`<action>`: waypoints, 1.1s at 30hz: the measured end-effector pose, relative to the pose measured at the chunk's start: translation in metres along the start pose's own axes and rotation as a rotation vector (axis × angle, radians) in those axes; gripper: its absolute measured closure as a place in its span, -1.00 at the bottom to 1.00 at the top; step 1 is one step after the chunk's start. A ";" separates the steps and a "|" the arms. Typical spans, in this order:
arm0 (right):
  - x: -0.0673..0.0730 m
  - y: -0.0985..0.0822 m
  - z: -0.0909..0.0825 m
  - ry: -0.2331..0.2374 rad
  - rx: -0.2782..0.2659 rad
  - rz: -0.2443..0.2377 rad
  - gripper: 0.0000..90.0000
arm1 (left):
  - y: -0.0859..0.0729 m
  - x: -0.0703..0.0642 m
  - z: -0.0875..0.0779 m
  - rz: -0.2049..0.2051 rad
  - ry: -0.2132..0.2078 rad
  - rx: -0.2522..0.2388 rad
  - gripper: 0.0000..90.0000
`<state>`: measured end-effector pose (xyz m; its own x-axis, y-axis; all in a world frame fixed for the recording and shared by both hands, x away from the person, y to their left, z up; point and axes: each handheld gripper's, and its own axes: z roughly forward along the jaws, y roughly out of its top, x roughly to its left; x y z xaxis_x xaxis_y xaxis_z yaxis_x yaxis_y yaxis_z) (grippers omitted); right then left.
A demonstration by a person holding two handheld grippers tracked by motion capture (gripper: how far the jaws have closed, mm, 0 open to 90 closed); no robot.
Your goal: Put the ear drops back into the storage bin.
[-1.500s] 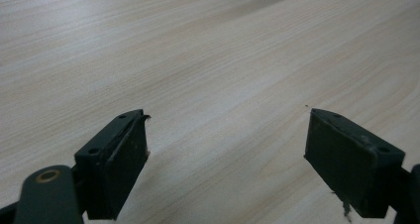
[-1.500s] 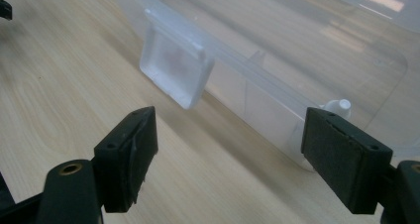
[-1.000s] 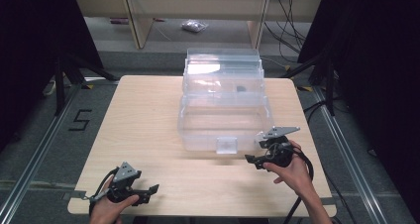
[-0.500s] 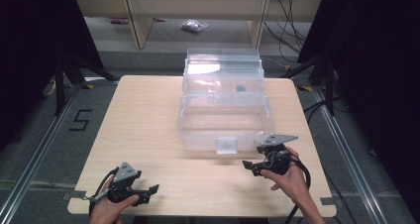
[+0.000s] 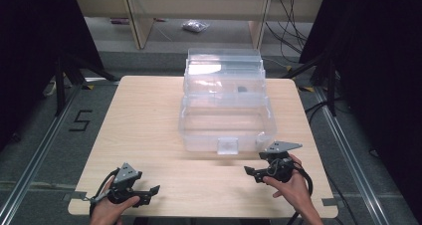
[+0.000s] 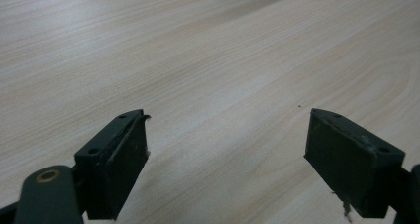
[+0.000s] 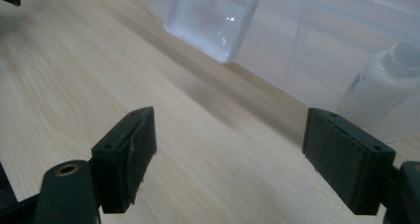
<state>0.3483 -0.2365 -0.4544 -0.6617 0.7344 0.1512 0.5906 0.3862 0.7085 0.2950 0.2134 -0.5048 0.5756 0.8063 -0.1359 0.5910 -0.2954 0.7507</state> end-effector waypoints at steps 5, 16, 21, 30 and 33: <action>-0.002 -0.006 0.000 -0.001 -0.029 -0.036 -0.51 | 0.000 0.000 0.000 0.003 -0.003 -0.002 -0.65; 0.006 -0.022 -0.002 0.038 -0.038 0.007 -0.54 | 0.000 0.000 0.001 -0.002 0.001 -0.003 -0.65; 0.006 -0.030 -0.003 0.021 -0.031 0.010 -0.56 | 0.000 0.000 0.000 -0.003 0.000 0.002 -0.65; 0.006 -0.039 -0.004 0.026 -0.023 0.003 -0.56 | 0.000 0.000 0.000 -0.003 -0.001 0.002 -0.65; 0.009 -0.044 -0.006 0.008 -0.009 0.025 -0.56 | 0.000 0.000 0.000 0.001 -0.005 0.000 -0.65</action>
<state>0.3139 -0.2504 -0.4802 -0.6507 0.7391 0.1741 0.6026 0.3631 0.7107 0.2951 0.2133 -0.5053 0.5794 0.8032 -0.1382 0.5900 -0.2964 0.7511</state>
